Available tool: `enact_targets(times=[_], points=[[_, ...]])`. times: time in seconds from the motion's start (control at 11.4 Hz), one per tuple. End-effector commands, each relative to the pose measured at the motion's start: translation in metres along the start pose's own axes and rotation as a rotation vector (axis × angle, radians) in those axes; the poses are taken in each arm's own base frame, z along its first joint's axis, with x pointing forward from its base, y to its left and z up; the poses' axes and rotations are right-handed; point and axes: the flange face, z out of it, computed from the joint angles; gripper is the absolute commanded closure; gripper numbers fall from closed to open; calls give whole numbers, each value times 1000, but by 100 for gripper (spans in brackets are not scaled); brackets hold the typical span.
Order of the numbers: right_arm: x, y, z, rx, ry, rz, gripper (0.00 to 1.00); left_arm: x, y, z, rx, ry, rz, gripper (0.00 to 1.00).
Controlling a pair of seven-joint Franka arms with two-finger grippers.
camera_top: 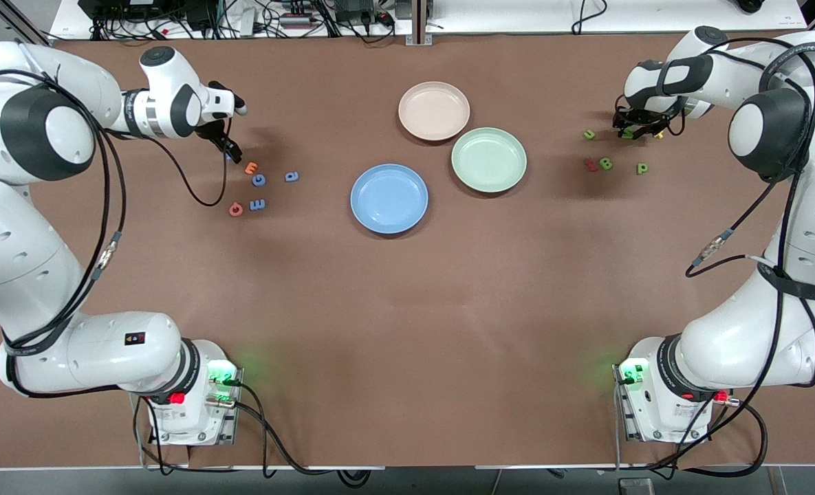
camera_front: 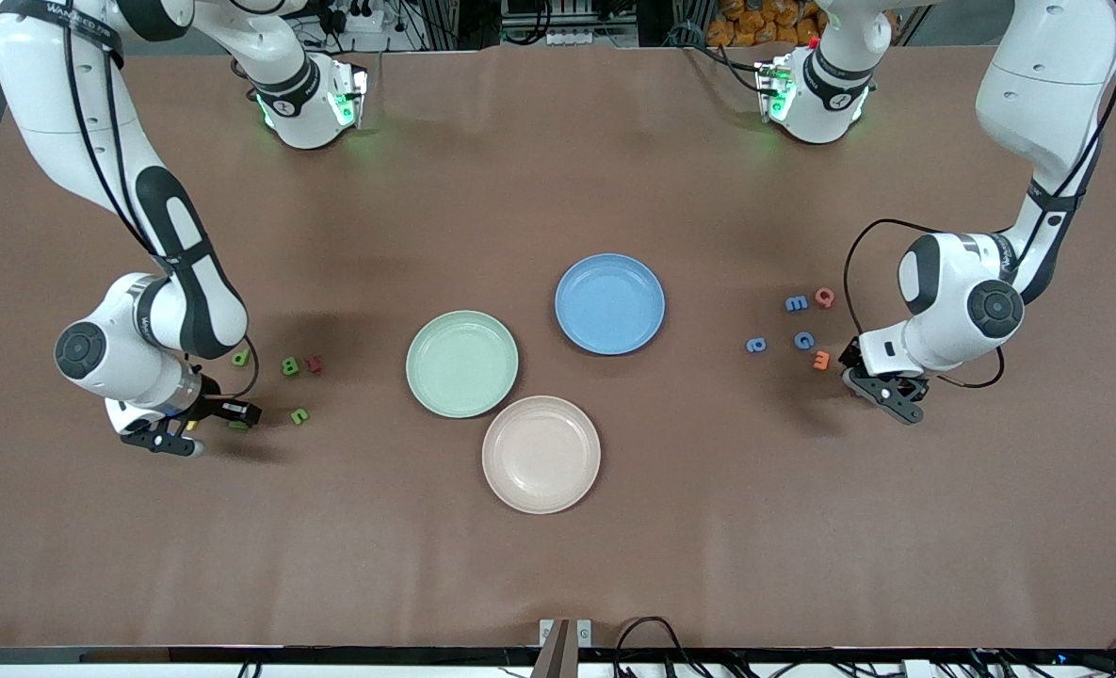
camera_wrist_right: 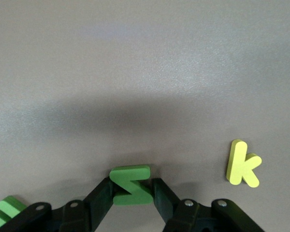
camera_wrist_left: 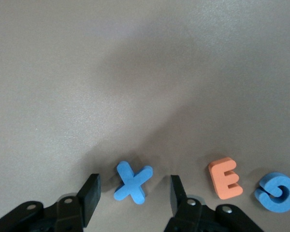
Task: Sort letters by color into matching plates
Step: 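Grasp green Z with the right gripper while the left gripper grasps blue X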
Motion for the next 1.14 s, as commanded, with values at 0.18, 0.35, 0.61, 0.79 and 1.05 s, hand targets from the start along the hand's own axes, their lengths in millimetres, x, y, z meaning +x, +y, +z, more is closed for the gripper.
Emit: enact_targets(times=[0.18,0.35,0.61,0.79,1.05], points=[[-1,7,-7,-3,12,29,61,-1,4,-2,16,6,26,58],[0,9,-8,-3,14,33,62,-1,4,-2,17,6,26,73],[1,9,-13,-2,19,32,62,1,3,-3,19,8,26,95],[5,8,-32,7,40,29,62,3,2,-8,24,13,31,100],[4,-5,-61,22,0,19,62,9,-4,-24,41,29,30,100]])
